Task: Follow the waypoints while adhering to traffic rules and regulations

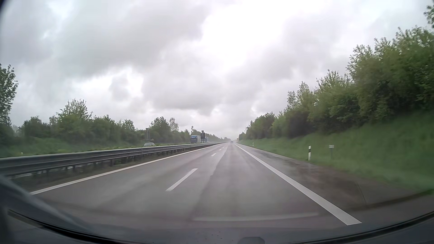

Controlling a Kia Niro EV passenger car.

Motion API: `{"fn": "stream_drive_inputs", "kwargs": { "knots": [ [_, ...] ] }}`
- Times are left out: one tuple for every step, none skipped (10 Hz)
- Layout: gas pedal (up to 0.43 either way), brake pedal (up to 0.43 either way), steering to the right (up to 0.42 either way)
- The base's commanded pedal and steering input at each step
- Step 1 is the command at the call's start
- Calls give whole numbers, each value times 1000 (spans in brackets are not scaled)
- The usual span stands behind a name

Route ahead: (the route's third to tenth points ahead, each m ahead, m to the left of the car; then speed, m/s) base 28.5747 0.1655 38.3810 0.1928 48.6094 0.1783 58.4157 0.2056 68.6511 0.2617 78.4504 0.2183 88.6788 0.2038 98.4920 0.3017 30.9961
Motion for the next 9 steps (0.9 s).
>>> {"fn": "stream_drive_inputs", "kwargs": {
  "knots": [
    [299,0,-1],
    [299,0,0],
    [299,0,-1],
    [299,0,-1],
    [299,0,-1],
    [299,0,-1],
    [299,0,-1],
    [299,0,-1],
    [299,0,-1]
  ]
}}
